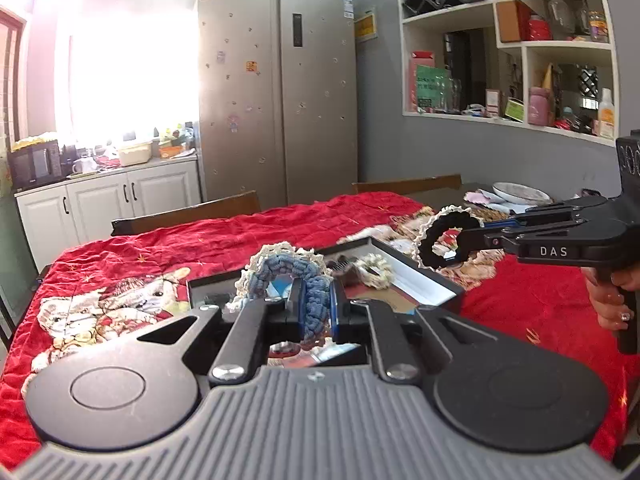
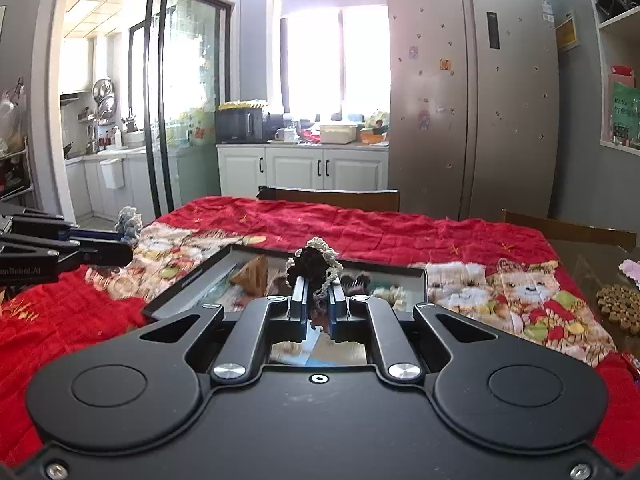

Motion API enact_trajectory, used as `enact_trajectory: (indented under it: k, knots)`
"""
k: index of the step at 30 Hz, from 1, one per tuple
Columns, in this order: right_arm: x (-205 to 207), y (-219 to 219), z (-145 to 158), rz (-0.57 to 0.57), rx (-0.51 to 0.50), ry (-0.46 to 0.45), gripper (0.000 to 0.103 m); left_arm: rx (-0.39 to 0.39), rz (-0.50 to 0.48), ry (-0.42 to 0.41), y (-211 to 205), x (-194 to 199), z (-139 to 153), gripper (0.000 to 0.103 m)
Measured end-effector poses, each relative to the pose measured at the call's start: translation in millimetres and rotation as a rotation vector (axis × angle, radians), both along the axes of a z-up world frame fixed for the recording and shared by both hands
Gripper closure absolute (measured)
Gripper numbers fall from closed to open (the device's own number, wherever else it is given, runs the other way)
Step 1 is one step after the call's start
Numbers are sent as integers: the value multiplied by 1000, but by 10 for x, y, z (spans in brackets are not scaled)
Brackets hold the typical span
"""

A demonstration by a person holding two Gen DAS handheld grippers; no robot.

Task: Organize objects
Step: 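Lift both held rings and carry them over the black box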

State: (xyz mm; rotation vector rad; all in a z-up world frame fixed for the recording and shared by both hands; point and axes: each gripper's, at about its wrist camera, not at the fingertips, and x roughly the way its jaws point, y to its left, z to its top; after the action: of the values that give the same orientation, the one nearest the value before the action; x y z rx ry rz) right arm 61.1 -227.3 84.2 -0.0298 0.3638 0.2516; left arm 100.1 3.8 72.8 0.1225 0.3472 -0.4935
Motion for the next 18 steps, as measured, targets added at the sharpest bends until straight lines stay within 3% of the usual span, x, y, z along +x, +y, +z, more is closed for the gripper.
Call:
enact_trajectory:
  k: [7,18]
  knots:
    - [321,53,94,-20,16,-10,93,-6,60,-1,-9,258,5,89]
    - [846,189,68,-37,43,8,93,-55,127,64,13,796,-68,89]
